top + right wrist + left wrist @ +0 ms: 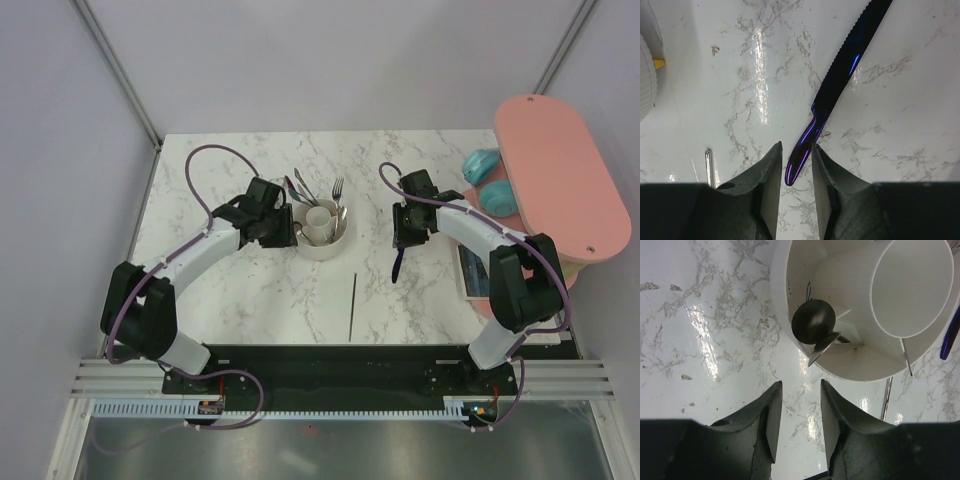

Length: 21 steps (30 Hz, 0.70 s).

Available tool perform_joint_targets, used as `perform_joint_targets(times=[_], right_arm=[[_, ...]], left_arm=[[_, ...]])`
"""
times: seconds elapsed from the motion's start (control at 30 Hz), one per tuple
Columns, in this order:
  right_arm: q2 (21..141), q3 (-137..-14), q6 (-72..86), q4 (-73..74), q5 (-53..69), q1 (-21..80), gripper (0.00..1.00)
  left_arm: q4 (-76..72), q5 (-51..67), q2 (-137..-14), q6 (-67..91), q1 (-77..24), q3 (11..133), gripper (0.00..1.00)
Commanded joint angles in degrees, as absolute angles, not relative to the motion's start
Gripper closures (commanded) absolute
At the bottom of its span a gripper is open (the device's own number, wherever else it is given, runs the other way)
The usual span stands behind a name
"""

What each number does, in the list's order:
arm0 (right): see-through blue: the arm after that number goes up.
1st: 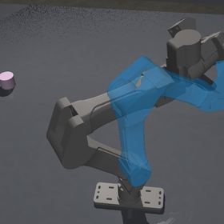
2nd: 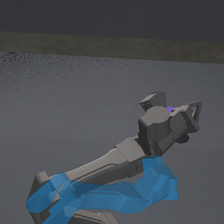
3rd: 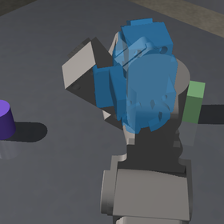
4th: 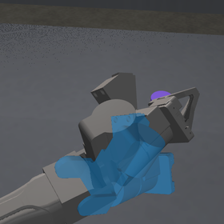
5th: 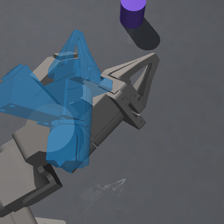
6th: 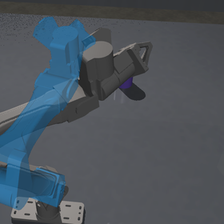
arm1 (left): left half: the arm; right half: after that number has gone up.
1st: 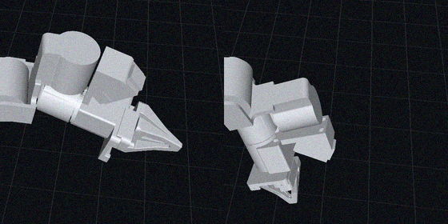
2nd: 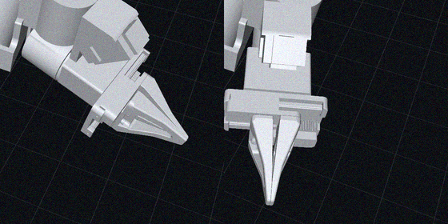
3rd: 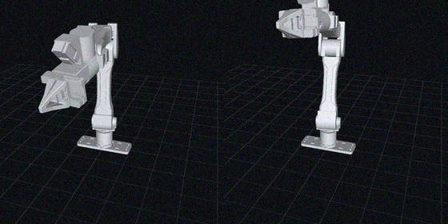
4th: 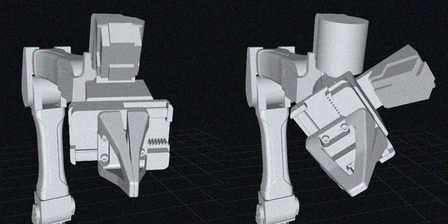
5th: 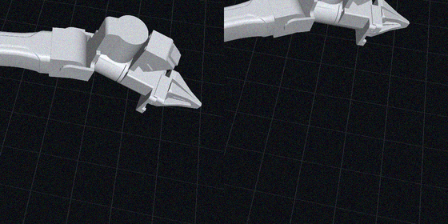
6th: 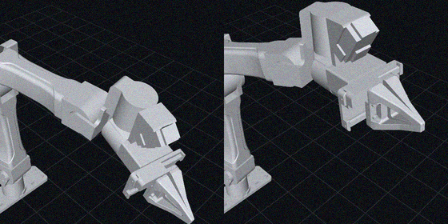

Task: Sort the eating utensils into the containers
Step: Pick up the chopstick from the center of the board.

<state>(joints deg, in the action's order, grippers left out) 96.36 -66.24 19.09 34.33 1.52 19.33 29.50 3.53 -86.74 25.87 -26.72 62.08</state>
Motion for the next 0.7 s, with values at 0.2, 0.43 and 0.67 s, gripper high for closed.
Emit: perform_joint_targets(times=[0.2, 0.43, 0.67], right_arm=[[94.1, -66.1, 18.7, 33.8, 2.6, 19.0, 0.61], [93.5, -66.1, 18.1, 34.0, 6.2, 19.1, 0.61], [90.9, -65.3, 18.7, 35.7, 15.9, 20.6, 0.61]], left_arm=[[26.8, 6.5, -82.8, 26.8, -29.3, 61.1, 0.57], [25.8, 5.3, -85.7, 27.4, -32.9, 61.6, 0.58], [25.1, 3.4, -84.9, 27.5, -34.2, 63.0, 0.59]])
